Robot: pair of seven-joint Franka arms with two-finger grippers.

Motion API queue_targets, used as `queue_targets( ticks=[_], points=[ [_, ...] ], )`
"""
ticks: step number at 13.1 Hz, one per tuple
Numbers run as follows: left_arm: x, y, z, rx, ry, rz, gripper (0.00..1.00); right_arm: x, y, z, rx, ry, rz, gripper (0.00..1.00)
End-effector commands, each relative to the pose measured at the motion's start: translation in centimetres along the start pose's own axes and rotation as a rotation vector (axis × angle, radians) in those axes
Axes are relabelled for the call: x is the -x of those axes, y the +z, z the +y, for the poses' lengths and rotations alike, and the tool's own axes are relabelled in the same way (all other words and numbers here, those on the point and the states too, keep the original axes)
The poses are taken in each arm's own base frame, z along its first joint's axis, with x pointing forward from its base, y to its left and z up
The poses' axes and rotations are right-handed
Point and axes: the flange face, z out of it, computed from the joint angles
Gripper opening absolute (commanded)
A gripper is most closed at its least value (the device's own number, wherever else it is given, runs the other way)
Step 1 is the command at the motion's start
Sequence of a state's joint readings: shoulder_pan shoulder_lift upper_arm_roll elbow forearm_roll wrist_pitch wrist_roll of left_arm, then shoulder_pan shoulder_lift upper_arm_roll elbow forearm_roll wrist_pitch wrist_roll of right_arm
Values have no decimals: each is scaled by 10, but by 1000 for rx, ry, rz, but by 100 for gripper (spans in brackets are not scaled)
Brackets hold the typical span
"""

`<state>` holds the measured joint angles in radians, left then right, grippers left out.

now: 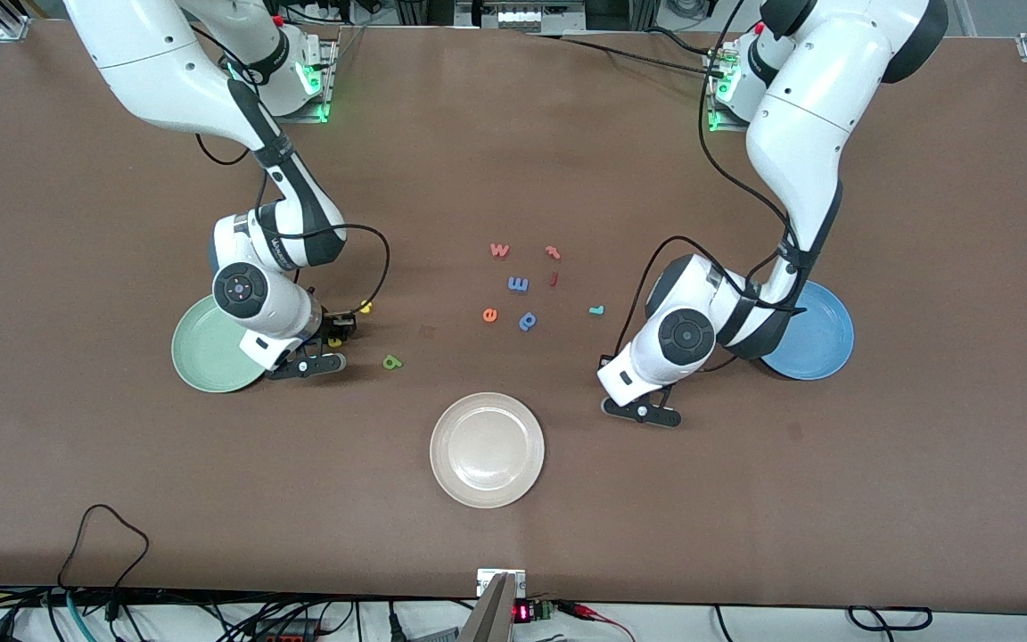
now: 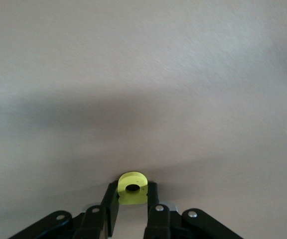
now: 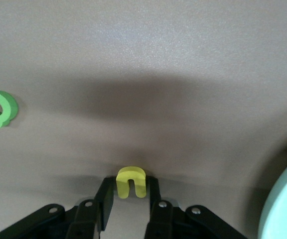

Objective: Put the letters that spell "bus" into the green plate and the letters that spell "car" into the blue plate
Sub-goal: 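Drop the yellow n on the green plate while the left gripper drops a on blue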

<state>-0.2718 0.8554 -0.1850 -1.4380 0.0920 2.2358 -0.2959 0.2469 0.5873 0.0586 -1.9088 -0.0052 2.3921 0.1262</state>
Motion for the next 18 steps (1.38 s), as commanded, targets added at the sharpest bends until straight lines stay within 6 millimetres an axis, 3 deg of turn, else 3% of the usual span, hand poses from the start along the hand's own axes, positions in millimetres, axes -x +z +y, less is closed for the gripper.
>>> queue_targets(
  ticks=[1,3,5,6,8,9,11,13,15,16,17,18],
  points=[
    [-5,-63,-49,-28,-46,-38,10,-4,3,-1,15,6,8,19],
    [12,-92,-73,-57,-71,-121,10,-4,2,0,16,2,11,9],
    [30,-96,-113,-73,-122,-165,10,-7,-8,8,18,1,25,9],
    [38,-92,-139,-77,-128,-186,10,-9,-29,14,21,4,53,9],
    [48,-92,-207,-59,-93,-212,10,-6,-71,56,30,35,62,9],
    [59,-81,-235,-45,-80,-241,10,-1,-84,84,31,19,35,9],
    [83,-67,-259,-37,-82,-273,11,13,-87,142,21,13,-22,9],
    [100,-60,-257,-64,-61,-273,12,26,-70,176,9,27,-54,11],
    [112,-42,-267,-63,-67,-260,14,30,-59,187,4,42,-70,33],
    [119,-31,-266,-59,-65,-251,15,30,-56,189,3,46,-73,67],
    [125,-22,-267,-55,-67,-249,17,30,-57,189,2,46,-68,85],
    [126,-19,-268,-53,-70,-253,22,29,-64,188,4,46,-59,87]
  ],
)
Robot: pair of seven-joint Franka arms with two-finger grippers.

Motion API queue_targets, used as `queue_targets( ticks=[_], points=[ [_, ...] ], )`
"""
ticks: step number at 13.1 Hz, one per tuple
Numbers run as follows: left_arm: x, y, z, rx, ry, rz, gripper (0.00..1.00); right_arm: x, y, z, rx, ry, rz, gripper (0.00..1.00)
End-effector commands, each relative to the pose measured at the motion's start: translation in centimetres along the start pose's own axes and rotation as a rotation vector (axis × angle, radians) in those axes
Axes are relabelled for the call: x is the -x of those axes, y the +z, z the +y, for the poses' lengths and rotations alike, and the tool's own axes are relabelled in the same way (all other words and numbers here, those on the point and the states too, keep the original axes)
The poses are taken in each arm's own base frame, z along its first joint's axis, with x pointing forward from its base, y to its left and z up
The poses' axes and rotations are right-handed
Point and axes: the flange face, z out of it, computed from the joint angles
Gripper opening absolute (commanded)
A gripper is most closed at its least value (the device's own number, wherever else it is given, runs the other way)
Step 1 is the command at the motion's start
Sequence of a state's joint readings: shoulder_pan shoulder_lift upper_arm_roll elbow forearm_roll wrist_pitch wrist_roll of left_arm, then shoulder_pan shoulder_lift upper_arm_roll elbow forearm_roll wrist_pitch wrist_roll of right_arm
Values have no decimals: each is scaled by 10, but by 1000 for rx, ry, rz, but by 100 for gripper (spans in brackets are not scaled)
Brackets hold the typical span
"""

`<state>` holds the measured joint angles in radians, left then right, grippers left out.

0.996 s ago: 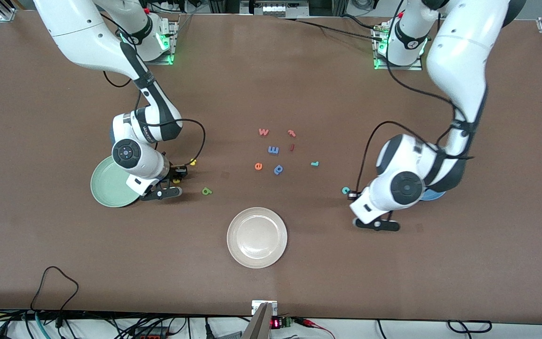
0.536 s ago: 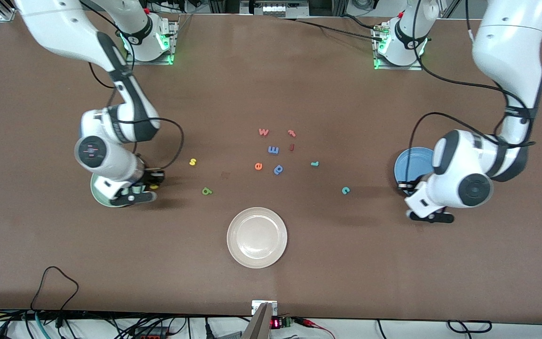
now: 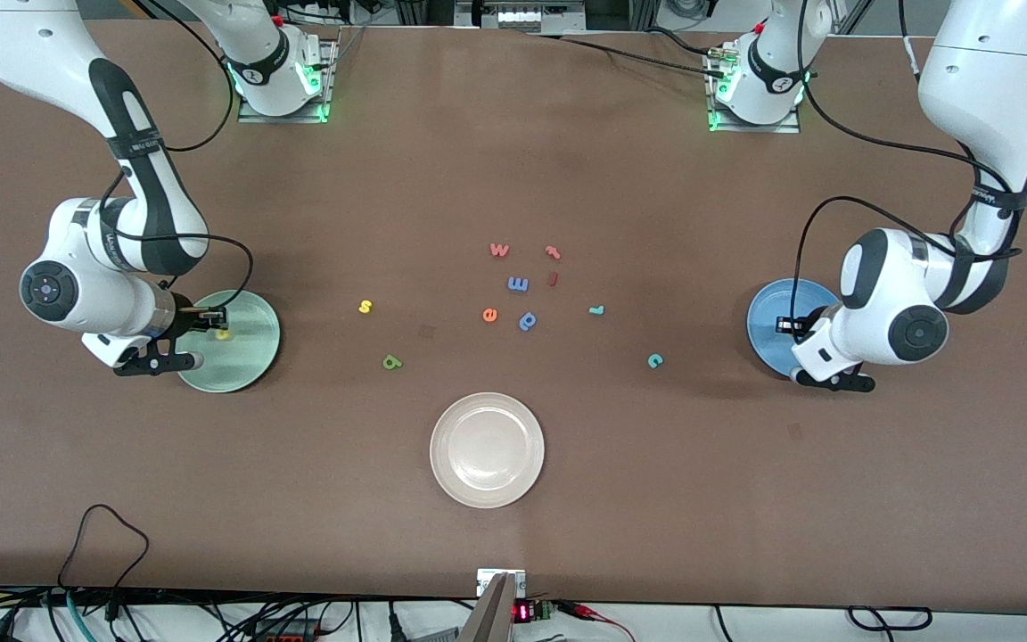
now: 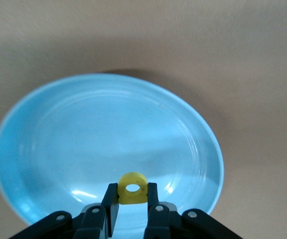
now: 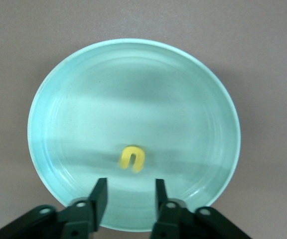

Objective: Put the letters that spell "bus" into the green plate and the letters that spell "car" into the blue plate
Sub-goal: 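Drop the yellow n on the green plate while the left gripper drops a on blue, then grasp the teal c with the left gripper while the right gripper grasps yellow s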

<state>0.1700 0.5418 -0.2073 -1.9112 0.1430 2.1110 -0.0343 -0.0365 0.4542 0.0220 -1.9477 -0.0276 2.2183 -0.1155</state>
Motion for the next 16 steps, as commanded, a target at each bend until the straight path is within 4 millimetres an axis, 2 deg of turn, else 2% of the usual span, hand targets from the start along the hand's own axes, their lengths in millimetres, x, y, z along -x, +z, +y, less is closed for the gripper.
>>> queue_targets(
  ticks=[1,2,3,4,5,7,9,10,13,14,16],
  points=[
    [13,5,-4,-17,9,11,36,1,-19,-7,12,-8,29,89],
    [12,3,-5,-17,7,14,64,1,-31,-16,15,-13,46,88],
    [13,-3,-3,-20,9,20,86,0,-40,-36,19,-3,59,88],
    [12,-17,-2,-26,10,36,93,1,-43,-59,23,37,52,88],
    [12,-33,5,-35,19,44,91,4,-44,-82,27,78,38,87],
    [-1,-68,47,-17,65,88,80,8,-43,-141,41,164,33,74],
    [-22,-85,91,18,98,138,78,13,-35,-186,52,230,32,60],
    [-31,-88,109,23,114,152,75,15,-27,-202,55,261,29,58],
    [-43,-73,184,82,57,147,61,16,-1,-231,60,315,21,55],
    [-47,-63,203,88,25,161,61,17,6,-238,61,328,22,54],
    [-58,-39,206,107,-5,186,61,17,16,-246,59,326,21,54]
  ],
)
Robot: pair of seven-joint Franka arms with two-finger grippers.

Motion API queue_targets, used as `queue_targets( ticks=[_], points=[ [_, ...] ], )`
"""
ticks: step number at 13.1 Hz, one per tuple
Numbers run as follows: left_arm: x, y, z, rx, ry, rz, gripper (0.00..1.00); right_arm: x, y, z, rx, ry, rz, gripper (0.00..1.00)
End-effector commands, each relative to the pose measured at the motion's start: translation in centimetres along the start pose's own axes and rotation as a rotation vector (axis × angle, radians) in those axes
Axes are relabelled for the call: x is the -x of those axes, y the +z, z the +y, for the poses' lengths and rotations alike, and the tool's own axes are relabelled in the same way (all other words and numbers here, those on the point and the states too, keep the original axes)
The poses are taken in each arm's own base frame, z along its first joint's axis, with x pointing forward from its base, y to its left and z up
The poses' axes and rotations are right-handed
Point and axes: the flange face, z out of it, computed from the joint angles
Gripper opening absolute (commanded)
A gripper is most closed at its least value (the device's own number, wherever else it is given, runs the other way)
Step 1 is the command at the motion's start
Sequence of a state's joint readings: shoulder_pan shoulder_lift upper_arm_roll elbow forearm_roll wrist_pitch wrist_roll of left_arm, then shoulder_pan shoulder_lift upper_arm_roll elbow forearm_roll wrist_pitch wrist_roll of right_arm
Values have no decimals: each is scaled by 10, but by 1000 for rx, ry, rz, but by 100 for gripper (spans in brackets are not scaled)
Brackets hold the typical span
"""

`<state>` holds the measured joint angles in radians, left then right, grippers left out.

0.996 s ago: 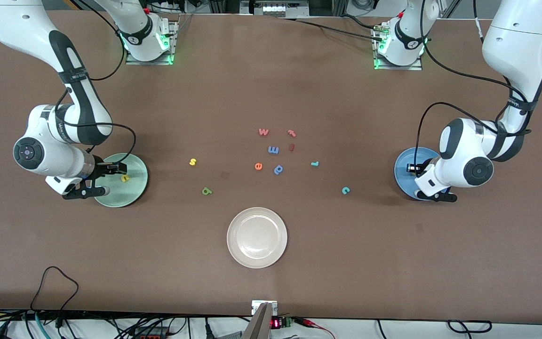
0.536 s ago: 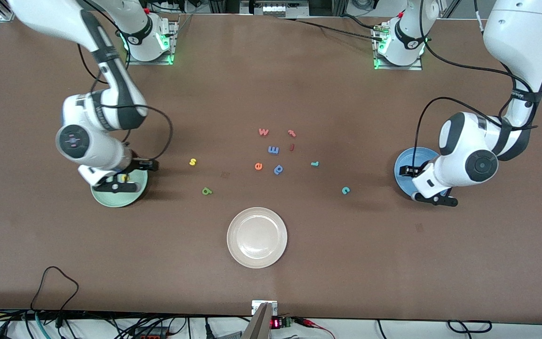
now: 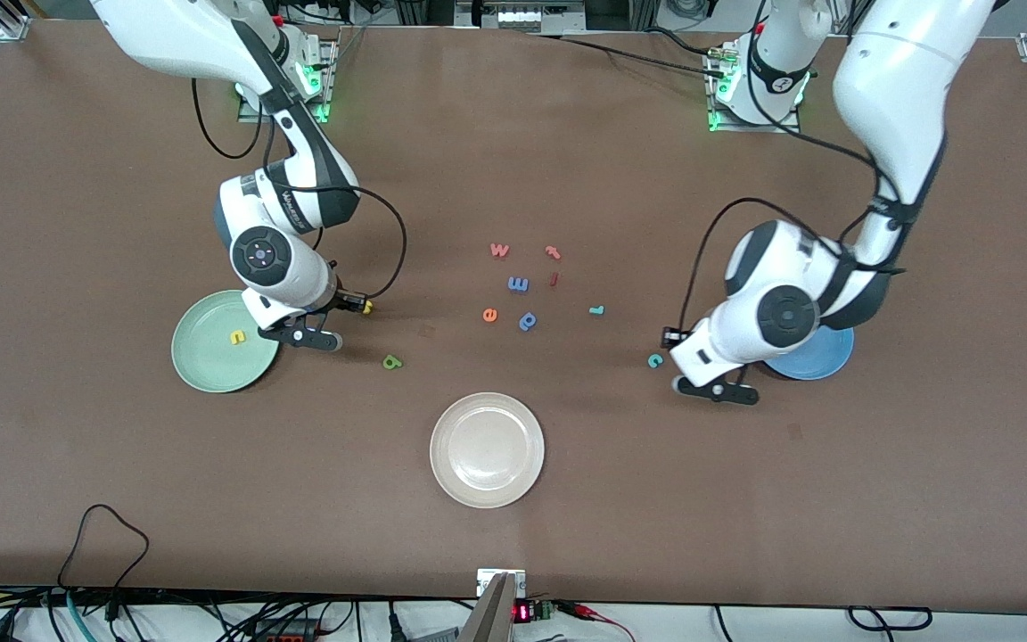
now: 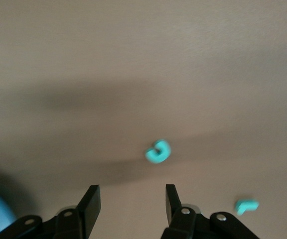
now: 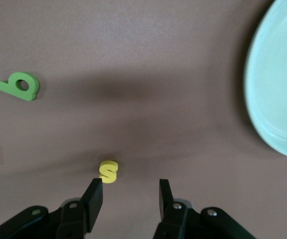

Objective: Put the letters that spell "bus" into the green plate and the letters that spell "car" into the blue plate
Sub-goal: 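Grasp the teal c with the left gripper while the right gripper grasps yellow s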

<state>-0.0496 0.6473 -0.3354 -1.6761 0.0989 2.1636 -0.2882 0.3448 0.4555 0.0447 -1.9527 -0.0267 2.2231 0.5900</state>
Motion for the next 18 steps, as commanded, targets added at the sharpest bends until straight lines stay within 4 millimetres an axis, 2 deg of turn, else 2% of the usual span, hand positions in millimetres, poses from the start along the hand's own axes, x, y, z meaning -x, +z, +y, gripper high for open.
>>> queue_targets(
  ticks=[1,3,7,13,18],
  points=[
    [-17,27,1,32,-32,27,61,2,15,-8,1,16,0,54],
    [-15,31,11,25,-16,32,62,7,23,-17,0,0,1,54],
    [-15,41,9,28,-25,18,61,6,33,-19,-2,-4,5,55],
    [-14,60,6,28,-32,-10,52,8,47,-24,5,-13,-5,55],
    [-14,60,7,28,-35,-10,47,10,54,-26,13,-23,-12,55]
  ],
)
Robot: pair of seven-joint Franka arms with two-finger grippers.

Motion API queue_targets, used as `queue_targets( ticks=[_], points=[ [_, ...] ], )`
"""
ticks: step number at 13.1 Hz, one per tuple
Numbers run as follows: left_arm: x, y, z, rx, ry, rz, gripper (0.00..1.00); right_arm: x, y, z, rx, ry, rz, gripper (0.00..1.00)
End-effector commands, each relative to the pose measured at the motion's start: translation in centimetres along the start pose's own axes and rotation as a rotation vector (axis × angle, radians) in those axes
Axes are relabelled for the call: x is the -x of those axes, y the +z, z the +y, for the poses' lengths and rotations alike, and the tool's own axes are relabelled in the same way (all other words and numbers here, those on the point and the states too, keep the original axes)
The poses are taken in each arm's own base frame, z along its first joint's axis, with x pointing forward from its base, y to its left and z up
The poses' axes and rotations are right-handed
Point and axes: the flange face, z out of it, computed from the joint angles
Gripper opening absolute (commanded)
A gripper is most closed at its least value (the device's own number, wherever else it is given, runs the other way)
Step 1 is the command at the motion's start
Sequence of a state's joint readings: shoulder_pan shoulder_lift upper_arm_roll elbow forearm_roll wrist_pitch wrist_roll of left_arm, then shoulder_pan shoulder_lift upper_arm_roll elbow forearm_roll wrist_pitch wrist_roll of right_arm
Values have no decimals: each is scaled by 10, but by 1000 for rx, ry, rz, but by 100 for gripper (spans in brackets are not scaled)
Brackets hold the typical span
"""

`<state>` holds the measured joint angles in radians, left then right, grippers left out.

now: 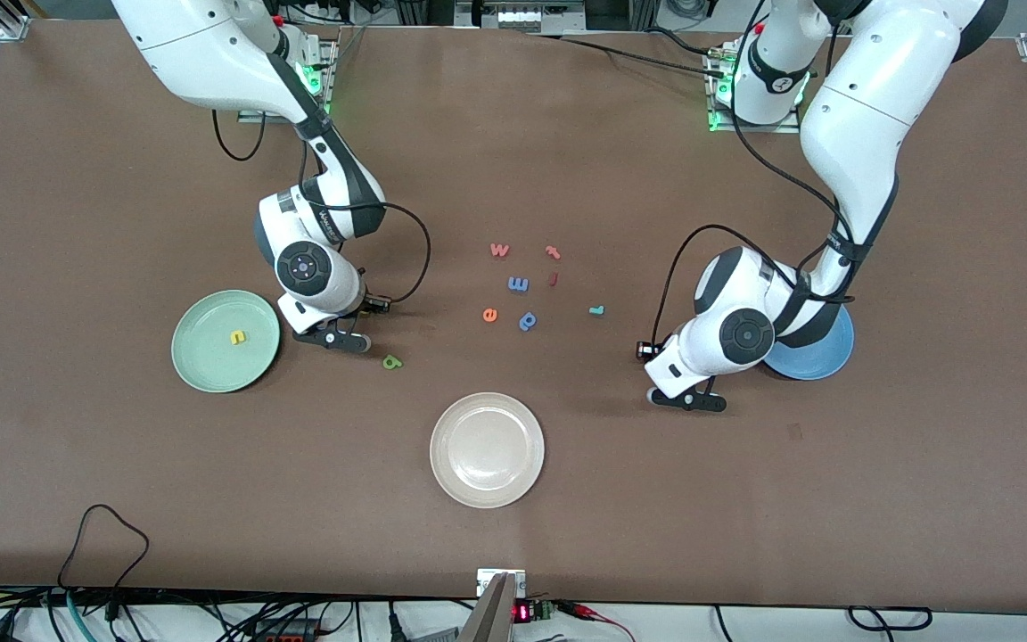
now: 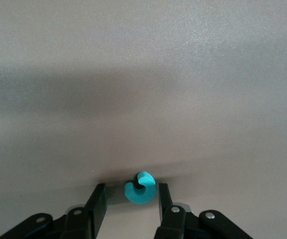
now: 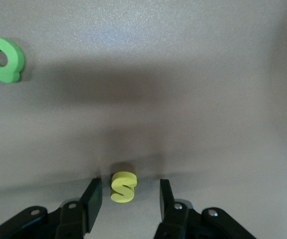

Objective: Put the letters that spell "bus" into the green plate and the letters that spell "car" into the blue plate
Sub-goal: 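Grasp the teal c with the left gripper while the right gripper grasps yellow s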

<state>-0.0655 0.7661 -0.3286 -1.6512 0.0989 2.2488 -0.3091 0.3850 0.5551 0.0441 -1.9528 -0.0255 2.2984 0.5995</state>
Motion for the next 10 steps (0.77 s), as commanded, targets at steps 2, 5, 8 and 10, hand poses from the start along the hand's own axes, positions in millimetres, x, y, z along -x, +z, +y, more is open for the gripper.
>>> queue_targets(
  ticks=[2,5,8,10],
  points=[
    [-3,4,5,-3,-10,-2,44,2,0,-2,-1,5,6,52],
    [-3,8,8,-2,-25,-4,44,2,0,-2,-1,2,6,42],
    [1,12,18,-5,-33,-9,40,2,0,-2,-1,-4,6,22],
    [1,14,18,-5,-35,-12,35,1,0,-1,-1,-2,4,13]
  ],
)
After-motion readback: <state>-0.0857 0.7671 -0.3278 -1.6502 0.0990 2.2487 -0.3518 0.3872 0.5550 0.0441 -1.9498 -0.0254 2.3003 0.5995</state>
